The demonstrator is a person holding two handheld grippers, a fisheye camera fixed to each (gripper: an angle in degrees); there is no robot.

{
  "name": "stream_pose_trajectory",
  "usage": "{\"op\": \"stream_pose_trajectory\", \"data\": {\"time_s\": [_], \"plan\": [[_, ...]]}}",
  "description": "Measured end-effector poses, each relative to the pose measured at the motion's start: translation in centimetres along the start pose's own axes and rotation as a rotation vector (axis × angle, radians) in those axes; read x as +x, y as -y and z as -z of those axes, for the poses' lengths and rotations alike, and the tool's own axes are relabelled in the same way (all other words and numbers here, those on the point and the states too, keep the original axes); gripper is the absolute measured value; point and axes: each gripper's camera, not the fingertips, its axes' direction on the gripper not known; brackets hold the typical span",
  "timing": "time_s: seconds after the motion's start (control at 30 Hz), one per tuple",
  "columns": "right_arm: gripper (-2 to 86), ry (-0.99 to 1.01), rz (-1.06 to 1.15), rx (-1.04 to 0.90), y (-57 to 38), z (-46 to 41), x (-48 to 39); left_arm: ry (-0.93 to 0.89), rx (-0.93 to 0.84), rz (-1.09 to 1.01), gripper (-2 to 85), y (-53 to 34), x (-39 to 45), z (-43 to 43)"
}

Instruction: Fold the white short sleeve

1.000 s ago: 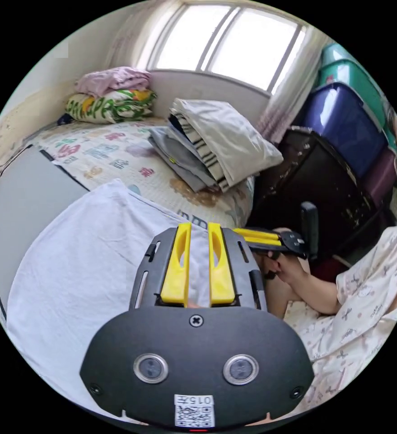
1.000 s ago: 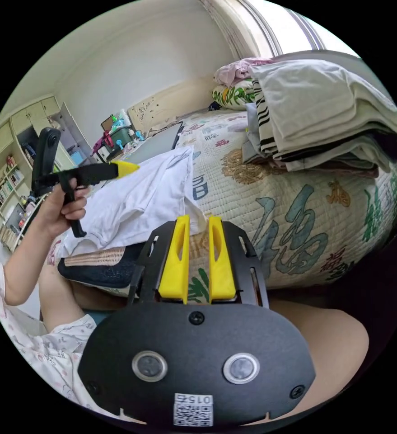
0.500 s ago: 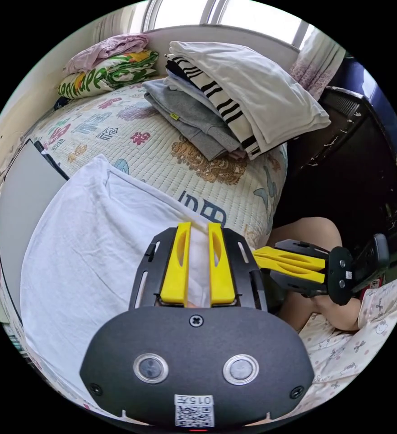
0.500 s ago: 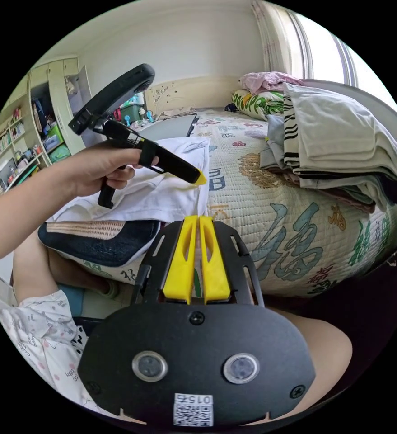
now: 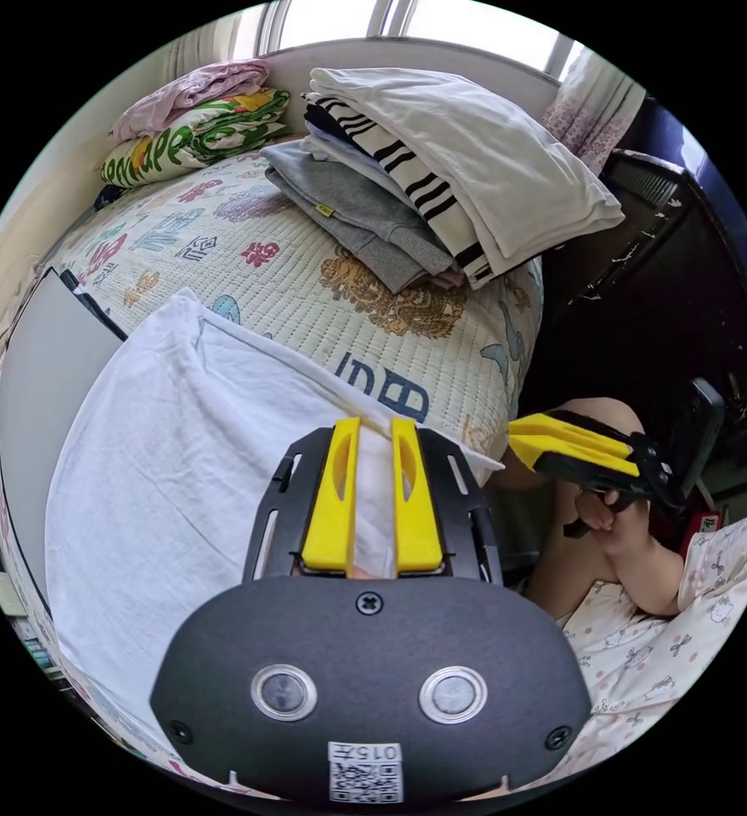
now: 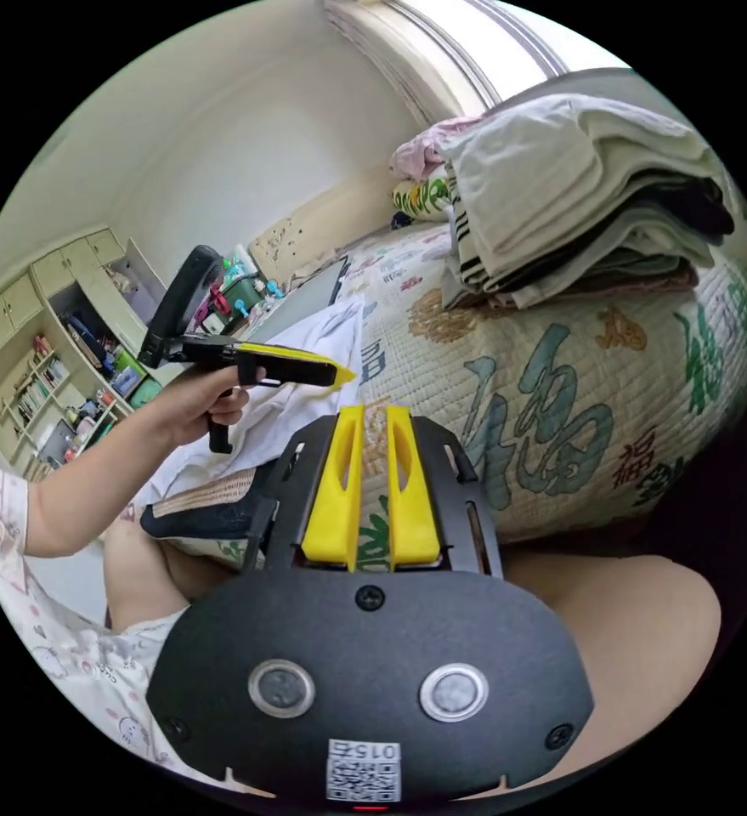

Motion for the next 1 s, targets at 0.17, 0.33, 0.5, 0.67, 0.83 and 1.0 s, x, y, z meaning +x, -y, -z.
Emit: {"op": "stream_pose_trajectory", "data": {"time_s": [0.17, 0.33, 0.5, 0.67, 0.83, 1.0], "plan": [[6.6, 0.055, 0.014, -0.132, 2.5, -3.6, 0.1, -0.008, -0.002, 0.001, 6.4, 2.1, 1.6, -0.7], [4.5, 0.010, 0.044, -0.138, 3.4, -3.3, 0.7, -0.027, 0.005, 0.007, 6.4, 3.8, 3.1, -1.2], [0.9, 0.022, 0.058, -0.144, 3.7, -3.1, 3.9, -0.083, 0.061, 0.025, 7.2, 5.9, 4.2, 0.4], [0.2, 0.038, 0.019, -0.130, 3.7, -2.6, 9.6, 0.112, 0.205, 0.077, 9.0, 11.9, 1.6, 5.6], [0.0, 0.019, 0.013, -0.137, 3.6, -3.1, 15.0, 0.179, 0.117, 0.144, 9.9, 20.4, -1.5, 4.1], [-0.1, 0.039, -0.041, -0.135, 2.1, -3.6, 22.7, 0.174, 0.038, 0.207, 10.3, 27.3, -1.9, 1.3]]}}
